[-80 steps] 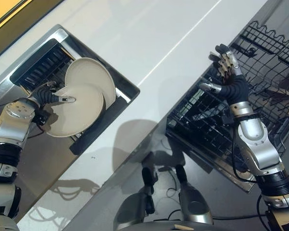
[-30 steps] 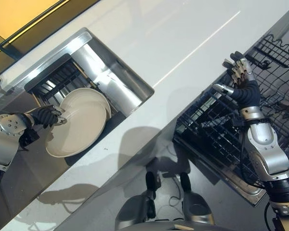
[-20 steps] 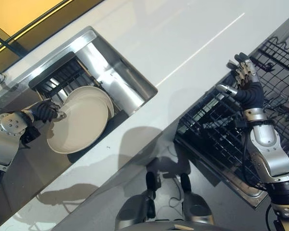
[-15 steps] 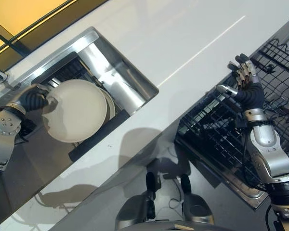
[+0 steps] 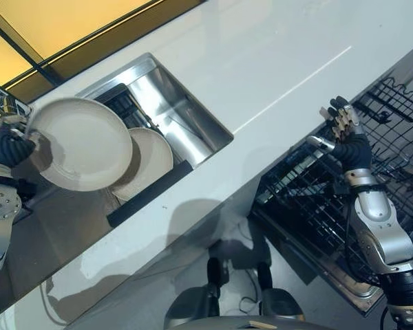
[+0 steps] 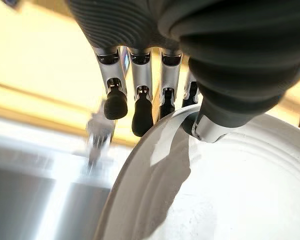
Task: Pick up plates and place into dishwasher.
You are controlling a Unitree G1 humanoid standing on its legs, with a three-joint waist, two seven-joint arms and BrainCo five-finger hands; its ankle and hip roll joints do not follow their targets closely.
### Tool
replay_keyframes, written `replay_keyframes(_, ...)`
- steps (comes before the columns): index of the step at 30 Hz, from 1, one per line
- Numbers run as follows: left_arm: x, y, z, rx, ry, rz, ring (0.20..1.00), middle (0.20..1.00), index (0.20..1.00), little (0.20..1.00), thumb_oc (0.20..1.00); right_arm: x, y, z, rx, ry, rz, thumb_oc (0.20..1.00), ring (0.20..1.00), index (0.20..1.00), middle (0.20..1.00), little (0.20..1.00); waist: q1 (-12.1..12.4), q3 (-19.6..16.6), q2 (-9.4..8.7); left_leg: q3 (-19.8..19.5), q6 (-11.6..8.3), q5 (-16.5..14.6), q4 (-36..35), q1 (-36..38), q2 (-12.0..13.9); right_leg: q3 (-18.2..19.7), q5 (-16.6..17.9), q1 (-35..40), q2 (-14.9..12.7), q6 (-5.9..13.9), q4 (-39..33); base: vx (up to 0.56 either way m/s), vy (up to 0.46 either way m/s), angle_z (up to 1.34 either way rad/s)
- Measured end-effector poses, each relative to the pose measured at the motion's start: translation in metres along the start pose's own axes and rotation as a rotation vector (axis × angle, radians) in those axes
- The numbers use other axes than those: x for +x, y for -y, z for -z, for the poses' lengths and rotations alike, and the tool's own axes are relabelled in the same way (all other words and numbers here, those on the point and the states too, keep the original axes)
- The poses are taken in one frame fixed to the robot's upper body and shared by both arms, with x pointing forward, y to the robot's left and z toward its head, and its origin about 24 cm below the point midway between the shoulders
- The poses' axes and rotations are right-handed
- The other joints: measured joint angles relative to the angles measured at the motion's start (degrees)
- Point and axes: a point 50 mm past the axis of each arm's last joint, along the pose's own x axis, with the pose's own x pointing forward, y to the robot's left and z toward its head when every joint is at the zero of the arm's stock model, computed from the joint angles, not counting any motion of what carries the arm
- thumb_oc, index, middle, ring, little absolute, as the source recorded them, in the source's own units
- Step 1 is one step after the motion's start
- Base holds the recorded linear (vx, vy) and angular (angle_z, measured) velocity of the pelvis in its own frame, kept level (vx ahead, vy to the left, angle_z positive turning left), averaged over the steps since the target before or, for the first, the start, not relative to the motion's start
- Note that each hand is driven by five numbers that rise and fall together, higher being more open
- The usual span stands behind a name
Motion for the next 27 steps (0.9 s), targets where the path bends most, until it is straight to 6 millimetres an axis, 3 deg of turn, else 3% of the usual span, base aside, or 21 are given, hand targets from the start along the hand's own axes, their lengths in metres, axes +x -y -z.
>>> replay_keyframes(5, -0.01, 0.002, -0.025, -0.133, 0.119, -0.149, 0.2, 0.2, 0.2, 0.2, 0.2, -0.004, -0.001, 0.003, -0.036, -0.002, -0.01, 1.0, 1.0, 1.0, 1.0, 1.0, 0.0, -1.7, -0.94, -0.4, -0.03, 0.0, 0.0, 0.1, 0.0, -0.4, 0.0, 0.5, 0.0, -0.06, -0.4, 0.01, -0.052, 0.04)
replay_keyframes(11, -0.017, 0.003, -0.044, -0.223, 0.207, -0.207, 0.2, 0.2, 0.2, 0.2, 0.2, 0.003, -0.016, -0.048, -0.003, 0.284, -0.075, 1.0, 1.0, 1.0, 1.0, 1.0, 0.4, -4.7, -3.13, -0.6, -0.08, 0.0, 0.0, 0.6, 0.1, -0.3, 0.0, 1.0, 0.1, -0.08, -0.4, 0.01, -0.053, 0.02)
replay_keyframes(14, -0.017, 0.003, -0.05, -0.245, 0.242, -0.213, 0.2, 0.2, 0.2, 0.2, 0.2, 0.003, -0.02, -0.063, 0.011, 0.366, -0.095, 1.0, 1.0, 1.0, 1.0, 1.0, 1.4, -6.4, -4.35, -0.7, -0.27, -0.2, -0.1, 1.3, 0.1, -0.2, -0.1, 1.7, 0.1, -0.15, -0.4, 0.0, -0.048, 0.0)
replay_keyframes(22, -0.025, 0.01, -0.069, -0.318, 0.332, -0.178, 0.2, 0.2, 0.2, 0.2, 0.2, -0.001, -0.025, -0.078, 0.03, 0.456, -0.131, 1.0, 1.0, 1.0, 1.0, 1.0, 2.8, -9.7, -5.31, -1.0, -0.51, -0.4, -0.1, 2.3, 0.0, -0.5, -0.1, 2.9, 0.1, -0.17, -0.4, -0.03, -0.043, 0.03)
replay_keyframes(27, -0.031, 0.031, -0.079, -0.371, 0.356, -0.094, 0.2, 0.2, 0.2, 0.2, 0.2, -0.002, -0.038, -0.078, 0.068, 0.456, -0.234, 1.0, 1.0, 1.0, 1.0, 1.0, 2.8, -11.5, -5.43, -1.0, -0.48, -0.4, -0.2, 2.4, 0.0, -0.4, -0.1, 2.9, 0.1, -0.16, -0.4, -0.03, -0.027, -0.01)
